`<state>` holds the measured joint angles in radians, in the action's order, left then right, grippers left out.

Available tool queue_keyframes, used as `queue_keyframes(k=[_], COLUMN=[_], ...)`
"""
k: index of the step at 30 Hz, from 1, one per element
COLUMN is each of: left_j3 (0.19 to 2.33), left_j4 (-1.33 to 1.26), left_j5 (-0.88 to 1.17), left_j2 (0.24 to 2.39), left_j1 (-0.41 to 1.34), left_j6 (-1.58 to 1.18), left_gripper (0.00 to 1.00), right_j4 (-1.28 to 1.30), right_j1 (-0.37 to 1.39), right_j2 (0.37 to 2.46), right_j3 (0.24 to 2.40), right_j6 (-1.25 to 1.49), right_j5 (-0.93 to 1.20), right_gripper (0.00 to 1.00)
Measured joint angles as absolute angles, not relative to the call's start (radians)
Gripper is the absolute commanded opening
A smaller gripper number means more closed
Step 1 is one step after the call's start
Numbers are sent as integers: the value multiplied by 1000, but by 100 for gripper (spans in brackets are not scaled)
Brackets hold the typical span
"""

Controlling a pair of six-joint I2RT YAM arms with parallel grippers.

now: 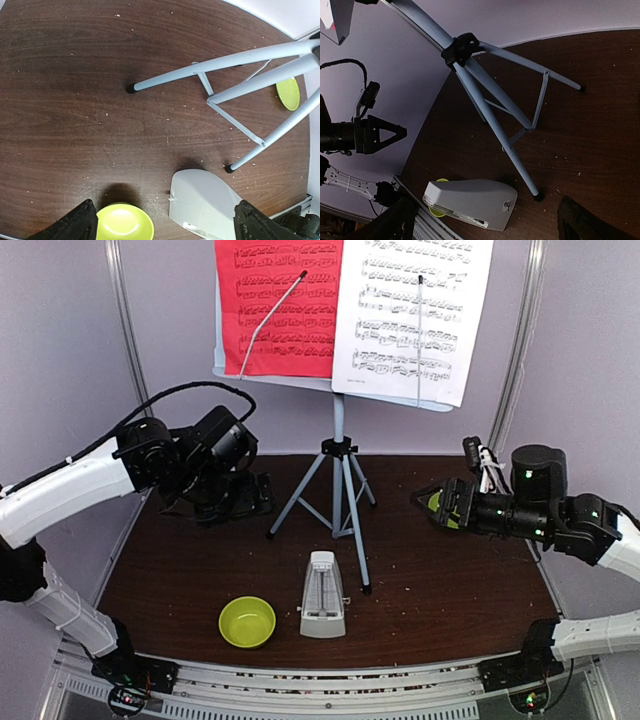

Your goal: Set up the instrument practice props

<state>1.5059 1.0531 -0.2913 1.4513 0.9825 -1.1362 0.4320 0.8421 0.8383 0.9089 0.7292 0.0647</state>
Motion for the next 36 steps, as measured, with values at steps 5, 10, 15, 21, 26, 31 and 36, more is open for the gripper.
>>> queue_keyframes(k=[5, 10, 15, 21, 26, 31, 36], left_j3=[1478, 1443, 1439, 1408, 1317, 1222, 1195], left_j4=[1049, 1055, 1067, 1069, 1035, 1009, 987], left_j5=[-297, -323, -371, -412, -426, -446, -485], left_j2=[1455, 1455, 1455, 1454, 1422, 1346, 1298], left_j1=[958, 944, 943, 941, 919, 897, 889], left_j6=[-1120, -1116, -1108, -1112, -1129, -1150, -1150], left_gripper=[98, 98, 98, 98, 98, 98, 98], right_j4=[500, 605, 724, 794, 810, 830, 850], right_j1=[990, 1105, 1162, 1200, 1222, 1245, 1248], right_j2=[970, 1166, 1364, 1501, 1608, 1702, 1766], right_j3=[981, 1168, 1334, 1456, 1541, 1590, 1595], right_j6=[740, 754, 786, 797, 799, 820, 854], right_j5=[-38, -125, -182, -189, -187, -181, -179], right_gripper=[100, 100, 100, 100, 100, 100, 94])
